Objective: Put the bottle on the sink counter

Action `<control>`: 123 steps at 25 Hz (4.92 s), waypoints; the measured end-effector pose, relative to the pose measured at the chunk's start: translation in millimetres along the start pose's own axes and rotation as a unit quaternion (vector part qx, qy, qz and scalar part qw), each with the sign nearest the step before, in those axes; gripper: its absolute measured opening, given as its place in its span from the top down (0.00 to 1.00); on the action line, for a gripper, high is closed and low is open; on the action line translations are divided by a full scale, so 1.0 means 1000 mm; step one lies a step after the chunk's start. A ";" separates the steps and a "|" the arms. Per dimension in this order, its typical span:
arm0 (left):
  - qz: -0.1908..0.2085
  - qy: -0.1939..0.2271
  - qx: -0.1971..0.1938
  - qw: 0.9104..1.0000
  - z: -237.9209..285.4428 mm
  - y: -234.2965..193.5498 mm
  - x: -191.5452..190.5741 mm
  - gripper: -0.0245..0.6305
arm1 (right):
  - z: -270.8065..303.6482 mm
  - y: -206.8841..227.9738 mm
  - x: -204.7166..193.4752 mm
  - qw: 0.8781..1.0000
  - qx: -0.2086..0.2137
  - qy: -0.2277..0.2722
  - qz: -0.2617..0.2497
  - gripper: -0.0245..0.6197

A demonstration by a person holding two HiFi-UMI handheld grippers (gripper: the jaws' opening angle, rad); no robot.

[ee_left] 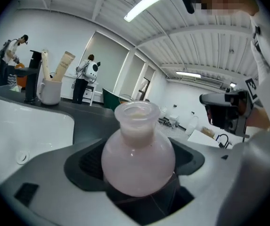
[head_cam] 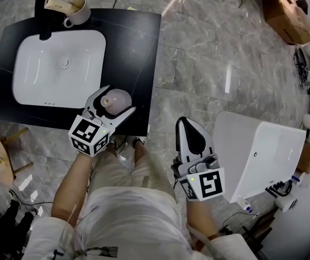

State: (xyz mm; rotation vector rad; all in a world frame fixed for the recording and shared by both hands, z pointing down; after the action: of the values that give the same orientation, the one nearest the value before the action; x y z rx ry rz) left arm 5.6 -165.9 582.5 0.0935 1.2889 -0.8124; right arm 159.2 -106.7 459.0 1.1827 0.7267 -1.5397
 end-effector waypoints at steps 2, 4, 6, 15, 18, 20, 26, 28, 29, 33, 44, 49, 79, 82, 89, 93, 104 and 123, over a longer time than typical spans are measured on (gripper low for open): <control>0.015 -0.028 0.012 0.999 0.008 -0.004 -0.009 0.35 | 0.000 0.003 -0.002 1.000 -0.001 0.000 0.002 0.95; 0.026 -0.053 0.025 0.998 0.012 -0.007 -0.018 0.35 | -0.001 0.006 -0.003 1.000 -0.002 -0.001 0.004 0.95; 0.035 -0.071 0.036 0.996 0.015 -0.009 -0.025 0.35 | -0.002 0.009 -0.004 1.000 -0.004 -0.002 0.005 0.95; 0.123 -0.144 0.042 0.981 0.027 0.002 -0.047 0.35 | -0.004 0.014 -0.006 1.000 -0.004 -0.002 0.013 0.95; 0.141 -0.155 0.035 0.977 0.028 0.011 -0.048 0.35 | -0.005 0.017 -0.006 1.000 -0.006 -0.001 0.015 0.95; 0.161 -0.162 0.026 0.973 0.030 0.020 -0.050 0.35 | -0.005 0.019 -0.006 1.000 -0.008 0.000 0.016 0.95; 0.194 -0.183 0.007 0.964 0.035 0.039 -0.068 0.35 | -0.008 0.022 -0.006 1.000 -0.010 0.004 0.018 0.95; 0.197 -0.181 0.009 0.963 0.036 0.038 -0.070 0.35 | -0.009 0.024 -0.008 1.000 -0.012 0.004 0.018 0.95; 0.198 -0.180 0.010 0.963 0.037 0.037 -0.070 0.35 | -0.010 0.025 -0.008 1.000 -0.012 0.004 0.018 0.95; 0.198 -0.180 0.009 0.964 0.037 0.038 -0.070 0.35 | -0.015 0.025 -0.008 1.000 -0.012 0.005 0.018 0.95; 0.172 -0.175 -0.002 0.969 0.032 0.044 -0.068 0.19 | -0.022 0.023 0.009 1.000 0.003 0.020 0.005 0.95; 0.160 -0.152 0.015 0.975 0.009 0.046 -0.051 0.18 | -0.025 0.016 0.016 1.000 0.016 0.024 0.001 0.95; 0.025 0.090 0.191 0.977 -0.136 0.029 0.134 0.89 | -0.048 -0.022 0.115 0.990 0.050 0.119 -0.059 0.95; 0.033 0.134 0.198 0.970 -0.157 0.029 0.165 0.94 | -0.051 -0.024 0.124 0.989 0.046 0.130 -0.049 0.95; 0.061 0.218 0.212 0.951 -0.207 0.040 0.224 0.94 | -0.063 -0.014 0.153 0.985 0.028 0.164 -0.039 0.95; 0.065 0.254 0.217 0.940 -0.236 0.054 0.250 0.94 | -0.071 -0.006 0.170 0.982 0.011 0.185 -0.044 0.95; 0.056 0.303 0.221 0.925 -0.274 0.071 0.273 0.94 | -0.080 0.010 0.185 0.978 -0.012 0.203 -0.042 0.95; 0.057 0.308 0.231 0.921 -0.298 0.076 0.268 0.94 | -0.072 -0.018 0.179 0.981 0.007 0.187 -0.043 0.95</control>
State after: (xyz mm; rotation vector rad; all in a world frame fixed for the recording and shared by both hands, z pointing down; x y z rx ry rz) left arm -179.5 -94.0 225.9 0.8545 1.6301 -1.0150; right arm 165.2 -101.2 265.6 1.4901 1.0264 -1.4073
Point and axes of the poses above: the fingertips, and each gripper's own axes: z forward along the fingers, y to its right, x out of its top, the point moved 2 cm from there along -z, backward along the fingers, and after that the axes turned 7 degrees about -x, right-handed, at the moved point
